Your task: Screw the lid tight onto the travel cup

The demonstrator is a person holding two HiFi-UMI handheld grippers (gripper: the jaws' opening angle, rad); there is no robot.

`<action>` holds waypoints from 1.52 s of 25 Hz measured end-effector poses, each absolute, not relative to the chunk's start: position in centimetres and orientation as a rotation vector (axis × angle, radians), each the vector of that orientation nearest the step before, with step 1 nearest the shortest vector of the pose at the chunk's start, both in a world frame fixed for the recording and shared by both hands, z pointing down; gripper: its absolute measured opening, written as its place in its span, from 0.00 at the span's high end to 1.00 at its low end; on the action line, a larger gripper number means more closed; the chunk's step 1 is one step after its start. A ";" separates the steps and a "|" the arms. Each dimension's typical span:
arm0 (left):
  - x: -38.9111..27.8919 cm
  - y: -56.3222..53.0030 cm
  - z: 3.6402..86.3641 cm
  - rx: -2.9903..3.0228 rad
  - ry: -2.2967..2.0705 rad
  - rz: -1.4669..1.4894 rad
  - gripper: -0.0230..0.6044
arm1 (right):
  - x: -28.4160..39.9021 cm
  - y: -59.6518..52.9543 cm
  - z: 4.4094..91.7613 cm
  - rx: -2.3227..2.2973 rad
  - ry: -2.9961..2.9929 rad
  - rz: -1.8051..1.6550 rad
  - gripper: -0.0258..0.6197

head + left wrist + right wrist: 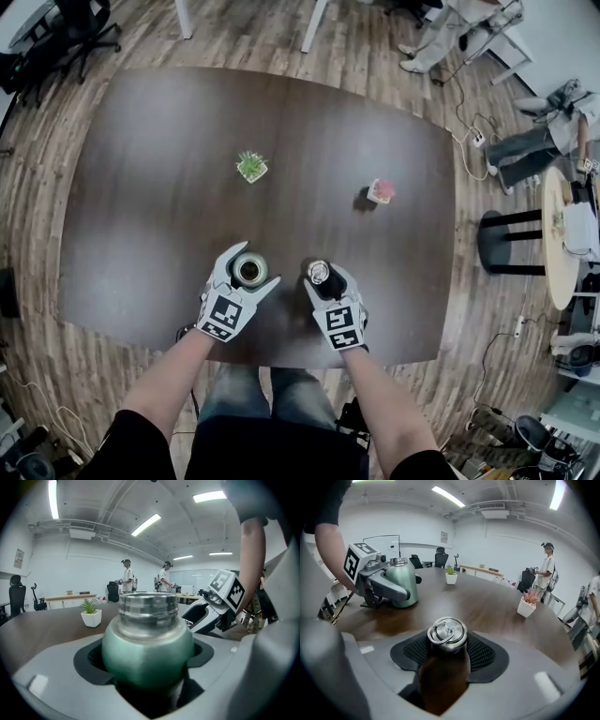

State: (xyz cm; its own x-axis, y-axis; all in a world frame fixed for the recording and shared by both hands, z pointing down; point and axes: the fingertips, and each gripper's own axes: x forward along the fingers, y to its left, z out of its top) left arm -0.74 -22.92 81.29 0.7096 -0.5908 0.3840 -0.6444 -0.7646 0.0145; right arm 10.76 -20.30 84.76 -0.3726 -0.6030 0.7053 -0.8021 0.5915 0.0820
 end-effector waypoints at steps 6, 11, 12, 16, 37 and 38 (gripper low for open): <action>-0.3 -23.1 81.6 2.785 -0.999 0.544 0.33 | 10.0 -20.4 83.5 1.086 -2.199 0.366 0.57; 0.5 -23.8 76.2 2.832 -0.926 0.491 0.33 | 9.4 -21.0 75.1 1.081 -2.339 0.329 0.57; 0.9 -23.9 74.1 2.844 -0.905 0.463 0.33 | 9.6 -21.2 72.6 1.091 -2.373 0.332 0.57; 2.6 -23.8 64.3 2.904 -0.834 0.361 0.33 | 10.2 -21.7 61.5 1.103 -2.519 0.312 0.57; 10.1 -14.9 47.0 2.981 -0.460 0.848 0.33 | 5.4 -13.2 38.1 0.293 -2.589 -0.010 0.57; 10.2 -14.9 46.9 2.984 -0.466 0.850 0.33 | 5.4 -13.2 38.1 0.292 -2.581 -0.012 0.57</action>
